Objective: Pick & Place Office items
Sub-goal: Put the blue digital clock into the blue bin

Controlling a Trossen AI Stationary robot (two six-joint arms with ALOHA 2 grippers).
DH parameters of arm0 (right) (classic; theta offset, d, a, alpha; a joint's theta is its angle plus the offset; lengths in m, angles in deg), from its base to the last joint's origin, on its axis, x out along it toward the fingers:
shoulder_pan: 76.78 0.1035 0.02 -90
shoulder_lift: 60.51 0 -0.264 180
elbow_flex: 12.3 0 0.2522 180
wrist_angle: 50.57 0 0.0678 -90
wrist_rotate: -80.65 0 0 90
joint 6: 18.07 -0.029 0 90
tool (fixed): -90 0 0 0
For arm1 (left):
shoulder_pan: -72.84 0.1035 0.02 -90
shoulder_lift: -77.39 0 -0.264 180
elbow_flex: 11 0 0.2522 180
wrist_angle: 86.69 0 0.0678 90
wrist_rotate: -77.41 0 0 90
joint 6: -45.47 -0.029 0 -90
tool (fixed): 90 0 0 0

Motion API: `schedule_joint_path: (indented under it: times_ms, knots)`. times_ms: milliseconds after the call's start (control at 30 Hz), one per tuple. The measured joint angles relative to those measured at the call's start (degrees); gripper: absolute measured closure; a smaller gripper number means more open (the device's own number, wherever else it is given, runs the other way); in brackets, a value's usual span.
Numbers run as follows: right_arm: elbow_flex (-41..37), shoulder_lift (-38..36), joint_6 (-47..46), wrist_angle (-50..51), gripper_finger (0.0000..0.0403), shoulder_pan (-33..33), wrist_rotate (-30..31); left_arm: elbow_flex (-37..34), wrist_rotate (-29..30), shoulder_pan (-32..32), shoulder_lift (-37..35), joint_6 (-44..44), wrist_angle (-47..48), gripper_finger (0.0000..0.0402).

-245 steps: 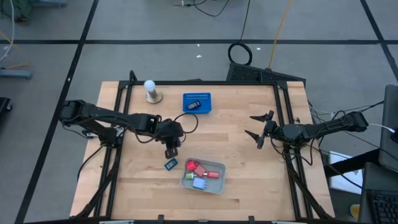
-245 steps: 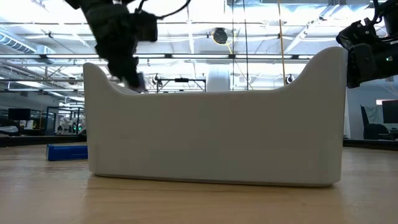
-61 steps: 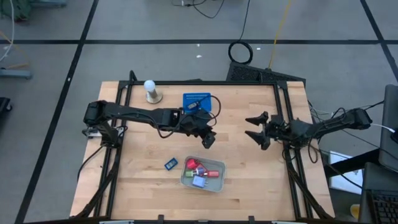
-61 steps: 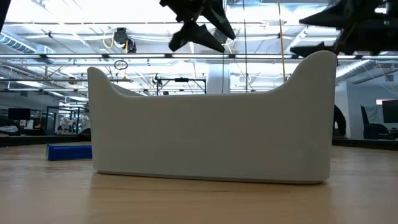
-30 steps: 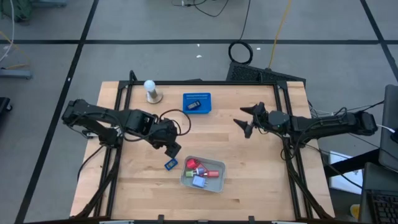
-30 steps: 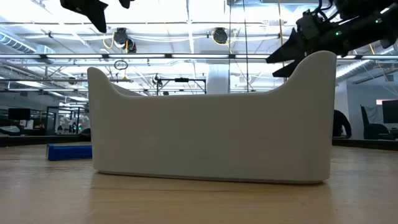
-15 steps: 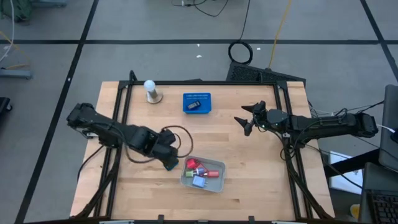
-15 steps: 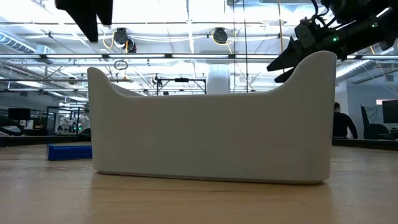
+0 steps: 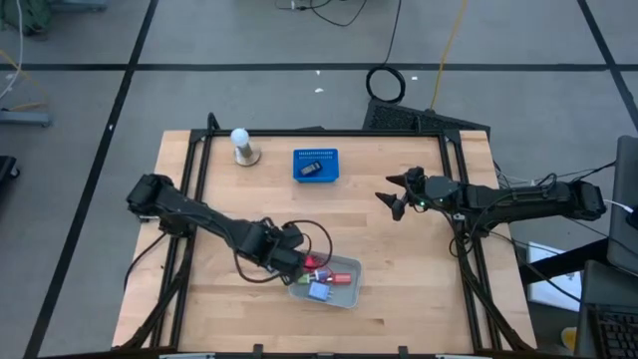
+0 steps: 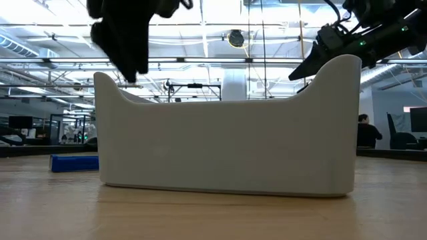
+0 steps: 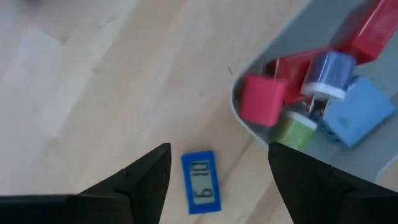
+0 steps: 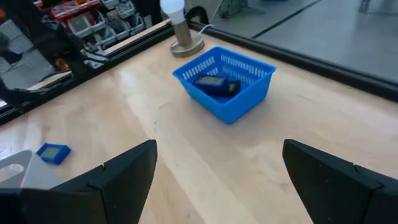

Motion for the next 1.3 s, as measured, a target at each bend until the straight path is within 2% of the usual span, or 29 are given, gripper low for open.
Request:
schedule_joint_path:
  times_ms: [167, 400, 700, 1033, 1300]
  knots:
    - [0.0, 0.0, -0.1, 0.1, 0.0064, 0.0, -1.8, -8.1, -4.8, 0.9, -2.5, 1.2, -9.5, 0.0148]
    - [0.0, 0.0, -1.4, 0.8, 0.0064, 0.0, -2.3, -20.2, -9.5, 0.7, -10.0, 3.5, -23.3, 0.0147]
    - [0.0, 0.0, -1.5, 0.7, 0.0064, 0.0, -2.2, -24.6, -12.4, 0.1, -11.5, 4.9, -23.5, 0.0133]
    - [0.0, 0.0, -2.6, 0.7, 0.0064, 0.0, -2.2, -29.0, -12.7, 0.3, -11.5, 4.1, -26.2, 0.0148]
    - [0.0, 0.0, -0.6, 0.7, 0.0064, 0.0, -2.2, -30.5, -12.9, 1.2, -11.5, 5.1, -27.3, 0.0136]
